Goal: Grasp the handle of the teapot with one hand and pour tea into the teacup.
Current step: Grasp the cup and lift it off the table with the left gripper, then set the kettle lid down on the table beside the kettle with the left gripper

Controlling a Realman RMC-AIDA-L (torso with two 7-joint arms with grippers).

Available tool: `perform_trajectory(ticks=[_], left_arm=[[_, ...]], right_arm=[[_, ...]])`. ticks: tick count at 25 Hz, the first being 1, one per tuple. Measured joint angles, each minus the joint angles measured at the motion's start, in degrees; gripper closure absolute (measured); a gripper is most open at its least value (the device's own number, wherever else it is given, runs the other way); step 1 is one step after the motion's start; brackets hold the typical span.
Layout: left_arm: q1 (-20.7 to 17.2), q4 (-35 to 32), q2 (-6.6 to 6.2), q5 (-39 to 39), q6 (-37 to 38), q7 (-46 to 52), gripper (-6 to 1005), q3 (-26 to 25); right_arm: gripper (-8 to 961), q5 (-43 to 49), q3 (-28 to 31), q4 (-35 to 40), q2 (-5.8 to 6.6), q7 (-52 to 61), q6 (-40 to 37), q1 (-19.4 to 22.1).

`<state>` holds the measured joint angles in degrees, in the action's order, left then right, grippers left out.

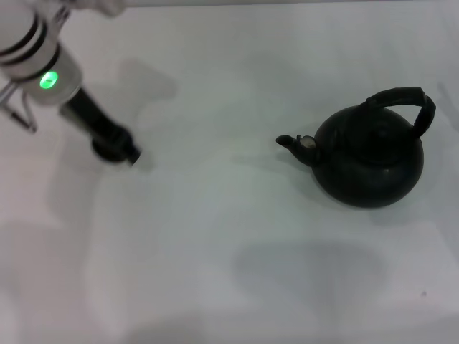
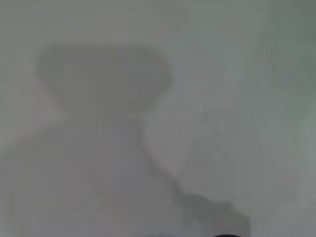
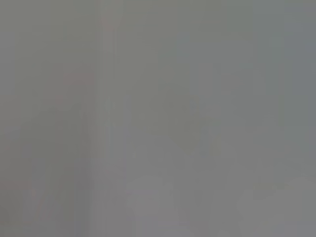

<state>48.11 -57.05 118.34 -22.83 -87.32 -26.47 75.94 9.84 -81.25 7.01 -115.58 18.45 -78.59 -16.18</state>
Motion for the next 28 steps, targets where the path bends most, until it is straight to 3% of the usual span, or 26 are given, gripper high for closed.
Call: perform_trajectory(ticks=[5,10,15,24,28], left_arm=[[7.7,8.1,0.27,-0.8,2.6,-1.4,292,-0.7],[12.9,14.9,0.58,-5.6,4.8,-4.1,292,-0.3],[14.6,17.1,0.77,-10.6,6.5,-6.3,292,1.3],[15.2,18.4,1.01,-21.0,11.6,-2.0,293,17.0],[15.1,18.6,1.15,-24.1,13.2,-1.4,292,20.9]], right_arm=[[80,0.0,-0.1,0.3,-0.01,0.0,-0.3,-0.1],[80,0.0,-0.1,0.4,-0.07,0.0,-0.4,-0.1],[81,0.0,-0.1,0.4,-0.09,0.0,-0.5,-0.1],[81,0.0,-0.2,0.4,-0.09,0.1,-0.6,0.0],[81,0.0,-0.3,0.4,-0.13,0.2,-0.6,0.0]])
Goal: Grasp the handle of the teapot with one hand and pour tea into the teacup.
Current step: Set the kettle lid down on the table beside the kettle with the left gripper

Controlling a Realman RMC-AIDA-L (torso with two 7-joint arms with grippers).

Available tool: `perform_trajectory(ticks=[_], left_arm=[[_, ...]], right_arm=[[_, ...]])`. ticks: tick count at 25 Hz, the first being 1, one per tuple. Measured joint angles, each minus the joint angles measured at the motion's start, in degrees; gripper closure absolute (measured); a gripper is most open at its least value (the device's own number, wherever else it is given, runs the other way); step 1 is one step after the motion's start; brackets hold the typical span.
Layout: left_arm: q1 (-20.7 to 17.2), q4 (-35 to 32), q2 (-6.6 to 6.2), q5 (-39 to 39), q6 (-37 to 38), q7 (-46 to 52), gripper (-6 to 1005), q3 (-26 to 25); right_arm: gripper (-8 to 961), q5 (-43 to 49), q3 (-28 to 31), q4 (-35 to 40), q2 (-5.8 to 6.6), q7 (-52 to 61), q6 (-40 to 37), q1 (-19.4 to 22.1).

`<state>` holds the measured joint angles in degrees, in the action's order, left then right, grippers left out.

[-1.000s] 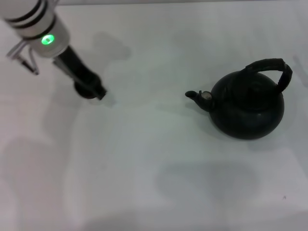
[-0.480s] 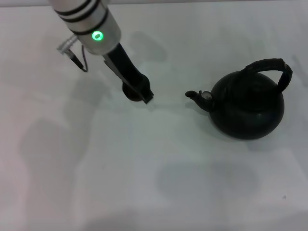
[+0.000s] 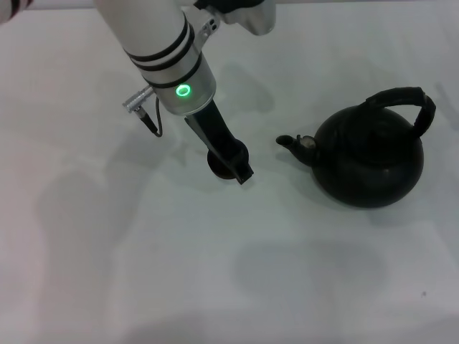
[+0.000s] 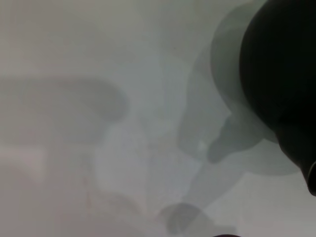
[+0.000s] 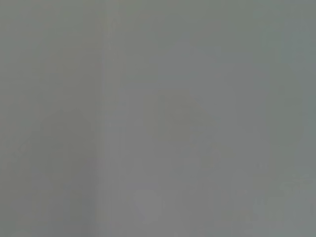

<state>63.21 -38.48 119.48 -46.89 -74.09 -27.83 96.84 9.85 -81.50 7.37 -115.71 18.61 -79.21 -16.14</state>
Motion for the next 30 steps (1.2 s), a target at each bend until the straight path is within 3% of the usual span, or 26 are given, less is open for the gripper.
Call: perform_trajectory(ticks=[30], left_arm=[[-3.6,1.4,0.05,-0.2,6.9,0.9,293,5.0]], right_arm=[[81,0.0,-0.1,-0.6,-0.13,0.2,-0.1,0.3]])
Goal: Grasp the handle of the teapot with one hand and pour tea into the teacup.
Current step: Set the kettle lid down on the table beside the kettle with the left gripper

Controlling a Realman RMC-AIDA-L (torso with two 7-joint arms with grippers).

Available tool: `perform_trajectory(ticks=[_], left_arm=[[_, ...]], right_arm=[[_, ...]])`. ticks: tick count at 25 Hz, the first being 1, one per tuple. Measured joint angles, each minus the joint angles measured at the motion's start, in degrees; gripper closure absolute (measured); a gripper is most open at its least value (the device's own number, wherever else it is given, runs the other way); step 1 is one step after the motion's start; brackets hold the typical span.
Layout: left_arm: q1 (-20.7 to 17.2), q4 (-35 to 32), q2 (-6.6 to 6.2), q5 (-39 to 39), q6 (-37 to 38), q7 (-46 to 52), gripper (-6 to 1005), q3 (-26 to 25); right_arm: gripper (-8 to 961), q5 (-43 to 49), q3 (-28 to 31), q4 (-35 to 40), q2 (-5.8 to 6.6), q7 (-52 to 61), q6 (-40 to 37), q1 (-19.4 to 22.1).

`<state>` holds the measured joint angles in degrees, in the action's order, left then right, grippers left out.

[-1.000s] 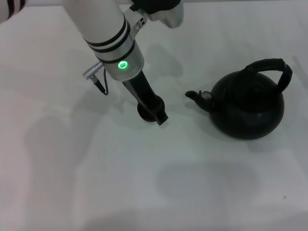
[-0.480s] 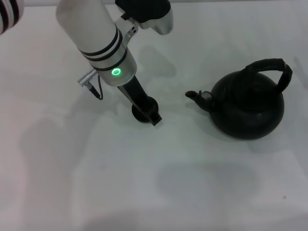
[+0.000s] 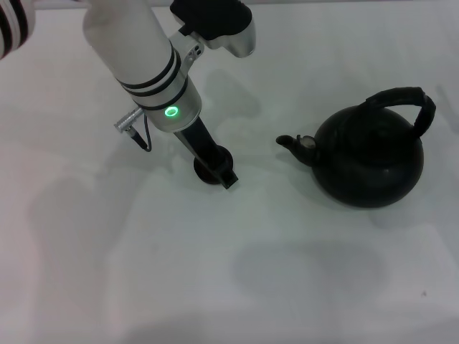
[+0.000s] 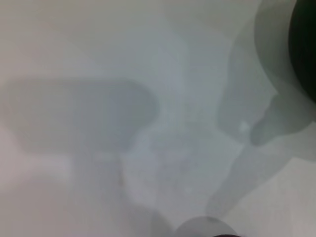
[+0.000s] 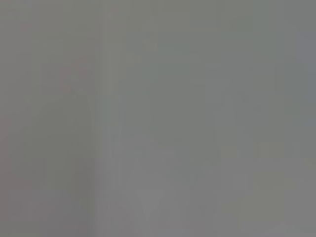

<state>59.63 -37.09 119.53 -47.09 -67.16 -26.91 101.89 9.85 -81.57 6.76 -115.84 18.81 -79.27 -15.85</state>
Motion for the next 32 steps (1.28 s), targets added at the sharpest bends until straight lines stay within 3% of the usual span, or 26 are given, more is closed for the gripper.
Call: perform_trajectory(ticks=[21,27,32], left_arm=[[-0.1,0.0,0.0,-0.1,0.8,0.1,291,0.0],[0.0,-0.3,-0.07,-0.1,0.4,0.2,212,0.0],[0.1,-1.5,-0.28,-0.1,-1.9,0.9,217,-0.3]], right_arm=[[82,0.0,0.3,0.0,0.09,-0.3,0.6,-0.2],[82,0.0,0.3,0.0,0.17,-0.3,0.6,-0.2],[82,0.0,0.3,0.1,0.25,-0.3,0.6,-0.2]])
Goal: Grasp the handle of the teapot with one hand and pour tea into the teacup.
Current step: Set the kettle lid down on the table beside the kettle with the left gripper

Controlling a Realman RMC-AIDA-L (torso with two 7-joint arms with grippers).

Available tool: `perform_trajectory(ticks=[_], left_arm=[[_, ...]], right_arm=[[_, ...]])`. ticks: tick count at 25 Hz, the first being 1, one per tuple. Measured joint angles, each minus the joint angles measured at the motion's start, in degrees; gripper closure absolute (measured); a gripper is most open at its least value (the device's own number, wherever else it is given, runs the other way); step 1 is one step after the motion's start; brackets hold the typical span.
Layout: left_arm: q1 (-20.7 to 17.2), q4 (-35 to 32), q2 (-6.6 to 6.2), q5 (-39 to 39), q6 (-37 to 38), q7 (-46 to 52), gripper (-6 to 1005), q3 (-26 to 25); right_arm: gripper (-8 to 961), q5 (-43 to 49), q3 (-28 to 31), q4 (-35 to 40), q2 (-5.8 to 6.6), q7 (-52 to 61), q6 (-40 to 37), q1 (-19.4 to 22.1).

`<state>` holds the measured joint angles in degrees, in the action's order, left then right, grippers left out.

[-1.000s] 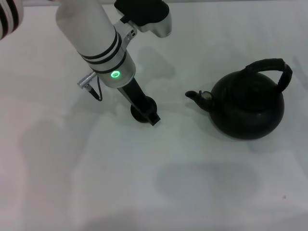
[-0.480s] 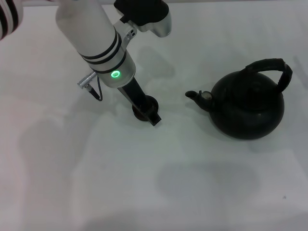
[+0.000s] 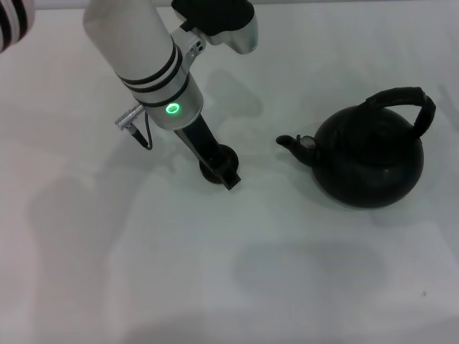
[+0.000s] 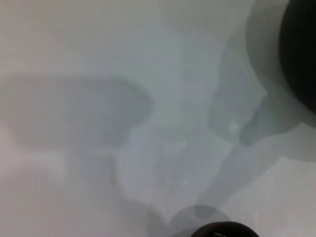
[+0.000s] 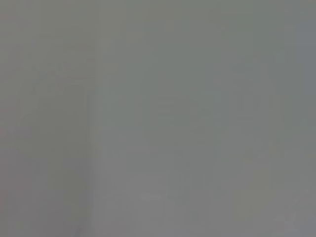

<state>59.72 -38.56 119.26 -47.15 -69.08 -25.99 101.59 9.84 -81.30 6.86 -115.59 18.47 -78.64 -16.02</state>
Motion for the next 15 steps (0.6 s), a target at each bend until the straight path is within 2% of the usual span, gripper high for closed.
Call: perform_trajectory(ticks=[6,9,15], left_arm=[[-2.9,-5.3,-0.4,1.3,-3.4,1.2,215,-0.9],[-4.7,-7.3,-0.45,4.7,-4.9,2.3,215,-2.1],[-5.8,-7.9,-0.31,6.3,-5.7,3.0,217,-2.3]], right_arm=[[82,0.0,0.1,0.1,0.02,0.0,-0.2,0.2],[82,0.0,0.1,0.1,0.02,0.0,-0.4,0.2],[82,0.0,0.1,0.1,0.02,0.2,-1.0,0.2]])
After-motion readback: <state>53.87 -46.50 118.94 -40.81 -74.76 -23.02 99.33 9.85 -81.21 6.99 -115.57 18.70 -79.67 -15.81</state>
